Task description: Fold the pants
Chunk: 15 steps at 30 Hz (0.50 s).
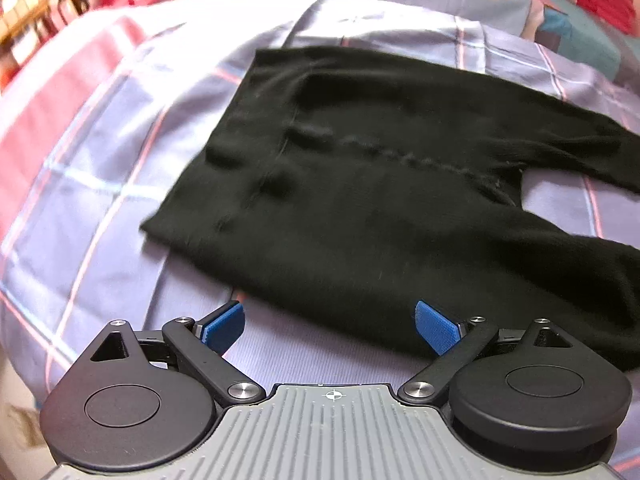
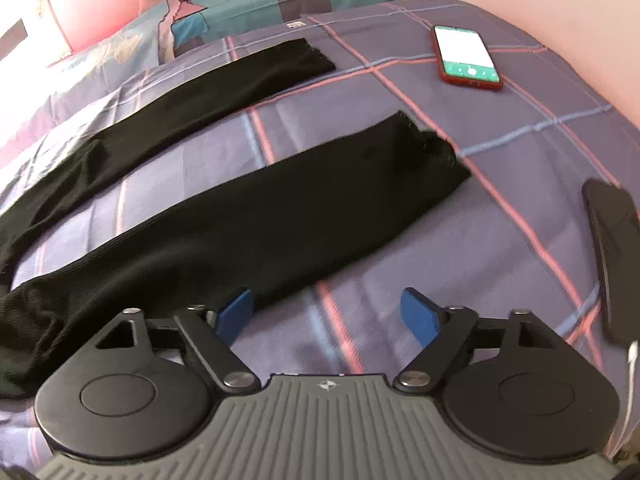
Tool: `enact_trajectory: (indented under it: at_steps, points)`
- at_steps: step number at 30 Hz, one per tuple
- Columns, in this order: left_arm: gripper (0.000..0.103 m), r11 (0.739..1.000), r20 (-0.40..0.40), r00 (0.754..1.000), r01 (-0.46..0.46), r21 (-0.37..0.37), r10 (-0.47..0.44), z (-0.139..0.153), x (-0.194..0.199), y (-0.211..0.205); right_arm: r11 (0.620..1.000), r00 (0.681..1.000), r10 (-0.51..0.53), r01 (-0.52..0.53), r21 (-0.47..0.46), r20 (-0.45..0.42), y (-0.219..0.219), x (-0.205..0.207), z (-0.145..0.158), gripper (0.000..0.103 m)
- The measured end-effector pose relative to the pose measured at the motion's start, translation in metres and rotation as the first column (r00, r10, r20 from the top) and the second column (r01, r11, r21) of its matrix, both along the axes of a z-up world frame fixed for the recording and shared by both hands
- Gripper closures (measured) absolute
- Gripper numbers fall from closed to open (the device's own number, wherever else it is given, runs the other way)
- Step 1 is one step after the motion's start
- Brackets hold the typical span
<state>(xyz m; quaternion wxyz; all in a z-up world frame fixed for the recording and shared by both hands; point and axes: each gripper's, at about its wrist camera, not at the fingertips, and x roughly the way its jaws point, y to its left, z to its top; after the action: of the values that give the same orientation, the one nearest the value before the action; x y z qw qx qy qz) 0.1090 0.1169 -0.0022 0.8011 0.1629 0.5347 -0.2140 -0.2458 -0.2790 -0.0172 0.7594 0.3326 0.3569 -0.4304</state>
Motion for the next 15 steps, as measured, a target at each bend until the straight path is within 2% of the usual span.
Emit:
enact_trajectory:
  at_steps: [3, 5, 7, 9, 11, 15]
  points:
    - [0.0, 0.995, -0.123, 0.989, -0.089, -0.052, 0.082, -0.006, 0.012, 0.018, 0.992, 0.99, -0.031, 0.014, 0.124, 0.135, -0.001, -0.008, -0.005, 0.037]
    - [0.0, 0.973, -0.266, 0.954, -0.182, -0.145, 0.139, -0.015, 0.022, 0.031, 0.979, 0.969, -0.095, 0.05, 0.198, 0.227, -0.004, -0.016, -0.008, 0.038]
    - [0.0, 0.934, -0.372, 0.909, -0.282, -0.218, 0.188, -0.026, 0.031, 0.04, 0.955, 0.932, -0.168, 0.073, 0.287, 0.323, -0.013, -0.027, -0.013, 0.037]
    - [0.0, 0.908, -0.388, 0.893, -0.339, -0.245, 0.229, -0.03, 0.036, 0.042, 0.924, 0.888, -0.238, 0.082, 0.374, 0.393, -0.025, -0.036, -0.018, 0.041]
    - [0.0, 0.893, -0.407, 0.881, -0.365, -0.264, 0.24, -0.032, 0.043, 0.039, 0.888, 0.849, -0.288, 0.064, 0.455, 0.443, -0.033, -0.039, -0.028, 0.042]
    - [0.0, 0.877, -0.399, 0.879, -0.389, -0.283, 0.262, -0.034, 0.051, 0.037, 0.861, 0.802, -0.347, 0.068, 0.504, 0.485, -0.039, -0.042, -0.041, 0.051]
